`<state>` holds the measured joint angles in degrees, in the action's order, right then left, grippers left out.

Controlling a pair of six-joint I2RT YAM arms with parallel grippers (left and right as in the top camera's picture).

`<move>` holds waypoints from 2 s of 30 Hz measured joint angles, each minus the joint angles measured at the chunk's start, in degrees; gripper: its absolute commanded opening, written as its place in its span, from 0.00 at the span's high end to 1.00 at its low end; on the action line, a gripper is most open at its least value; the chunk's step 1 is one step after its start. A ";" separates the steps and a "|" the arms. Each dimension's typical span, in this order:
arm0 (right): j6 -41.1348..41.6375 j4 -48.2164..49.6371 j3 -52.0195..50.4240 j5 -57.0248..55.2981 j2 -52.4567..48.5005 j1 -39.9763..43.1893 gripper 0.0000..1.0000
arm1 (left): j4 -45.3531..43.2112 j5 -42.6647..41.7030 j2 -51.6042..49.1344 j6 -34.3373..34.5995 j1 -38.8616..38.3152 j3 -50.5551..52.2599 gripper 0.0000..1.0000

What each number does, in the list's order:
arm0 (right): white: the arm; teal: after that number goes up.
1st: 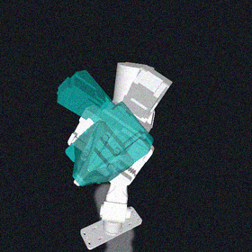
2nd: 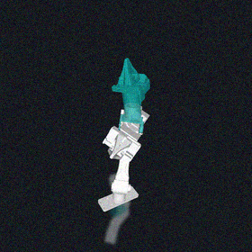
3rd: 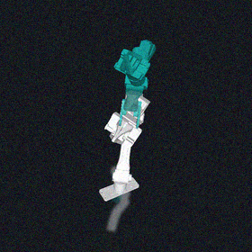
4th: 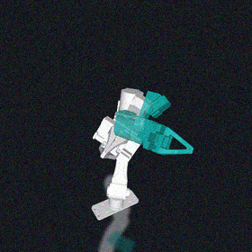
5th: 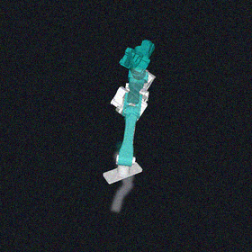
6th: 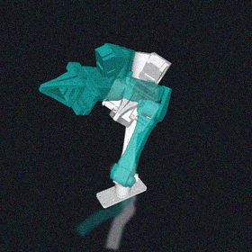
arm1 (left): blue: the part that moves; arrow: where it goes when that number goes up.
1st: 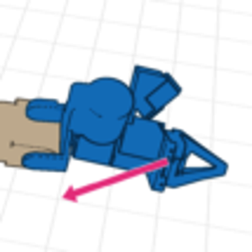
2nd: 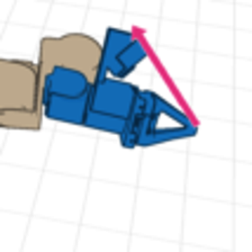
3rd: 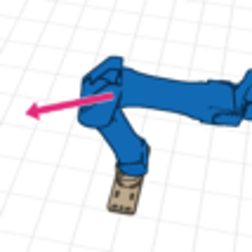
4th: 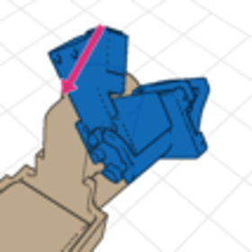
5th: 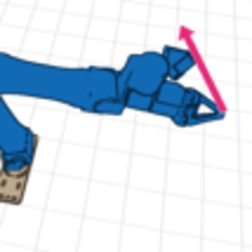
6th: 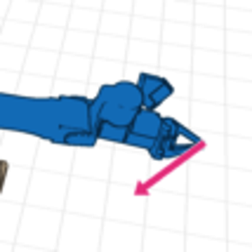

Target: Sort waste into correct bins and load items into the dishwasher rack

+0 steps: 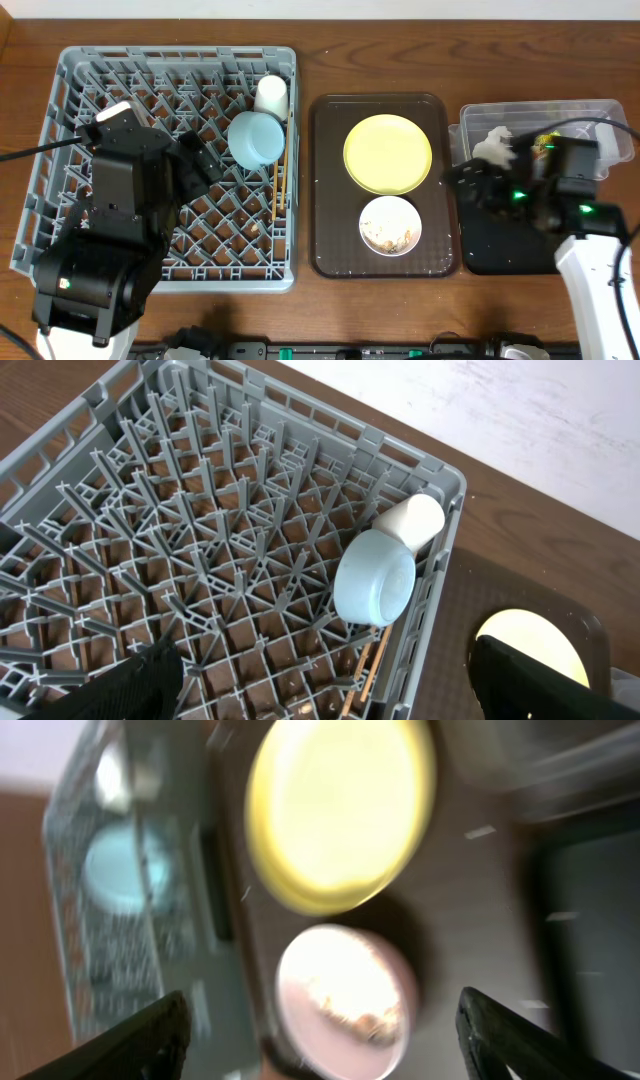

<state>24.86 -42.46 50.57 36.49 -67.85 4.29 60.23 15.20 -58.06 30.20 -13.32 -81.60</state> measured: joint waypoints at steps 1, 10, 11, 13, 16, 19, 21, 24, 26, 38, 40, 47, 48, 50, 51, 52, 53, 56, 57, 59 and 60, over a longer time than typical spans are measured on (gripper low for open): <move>-0.37 0.07 -0.02 0.17 0.00 -2.60 0.20 | 0.00 0.00 0.00 0.00 0.00 0.00 0.07; -2.29 1.07 -0.02 -14.60 0.00 -34.05 0.39 | 0.00 0.00 0.00 0.00 0.04 0.00 0.07; -2.23 1.14 0.00 -18.21 0.00 -37.97 0.38 | 0.02 0.00 0.00 0.00 0.04 0.00 0.07; -2.01 1.07 -0.02 -25.29 0.00 -44.92 0.41 | 0.00 0.00 0.00 0.00 0.04 0.00 0.07; -1.86 0.90 -0.02 -36.02 -0.02 -52.37 0.43 | 0.00 0.00 0.00 0.00 0.04 0.00 0.07; -1.55 1.53 -0.02 -45.53 -0.50 -57.96 0.32 | 0.00 0.00 0.00 0.00 0.04 0.00 0.07; -1.20 2.97 -0.02 -49.29 -1.38 -60.37 0.20 | 0.00 0.00 0.00 0.00 0.04 0.00 0.07; -1.53 4.24 -0.02 -50.60 -2.47 -62.38 0.16 | 0.00 0.00 0.00 0.00 0.04 0.00 0.07; -1.62 4.87 -0.02 -50.29 -2.64 -62.73 0.37 | 0.00 0.00 0.00 0.00 0.04 0.00 0.07; -1.27 6.03 -0.02 -50.73 -13.84 -62.66 0.77 | 0.00 0.00 0.00 0.00 0.04 0.00 0.07; -0.63 6.12 -0.02 -51.39 -16.57 -62.66 0.78 | 0.00 0.00 0.00 0.00 0.04 0.00 0.07; 3.04 6.34 -0.02 -53.07 -22.23 -62.60 0.80 | 0.00 0.00 0.00 0.00 0.04 0.00 0.07; 3.26 6.38 -0.02 -53.09 -22.25 -62.60 0.80 | 0.00 0.00 0.00 0.00 0.04 0.00 0.07; 3.50 6.95 -0.02 -53.27 -22.25 -62.60 0.80 | 0.00 -0.02 0.00 0.00 0.04 0.00 0.07; 3.63 7.30 -0.02 -53.37 -22.25 -62.60 0.80 | 0.00 0.00 0.00 0.00 0.04 0.00 0.07; 3.67 7.48 -0.02 -53.48 -22.25 -62.60 0.80 | 0.00 0.00 0.00 0.00 0.04 0.00 0.07; 3.69 7.45 -0.02 -53.48 -22.25 -62.60 0.80 | 0.00 0.00 0.00 0.00 0.04 0.00 0.07; 3.87 7.02 0.09 -53.51 -22.12 -62.60 0.78 | 0.00 0.00 0.00 0.00 0.04 0.00 0.07; 3.82 6.67 0.28 -53.48 -21.92 -62.60 0.78 | 0.00 0.00 0.00 0.00 0.04 0.00 0.07; 3.78 6.36 0.85 -53.48 -21.11 -62.60 0.76 | 0.00 0.00 0.00 0.00 0.04 0.00 0.07; 3.67 6.34 1.20 -53.51 -20.57 -62.60 0.75 | 0.00 0.00 0.00 0.00 0.04 0.00 0.07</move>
<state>28.53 -36.12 51.77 -17.02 -88.42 -58.30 60.23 15.20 -58.06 30.20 -13.28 -81.60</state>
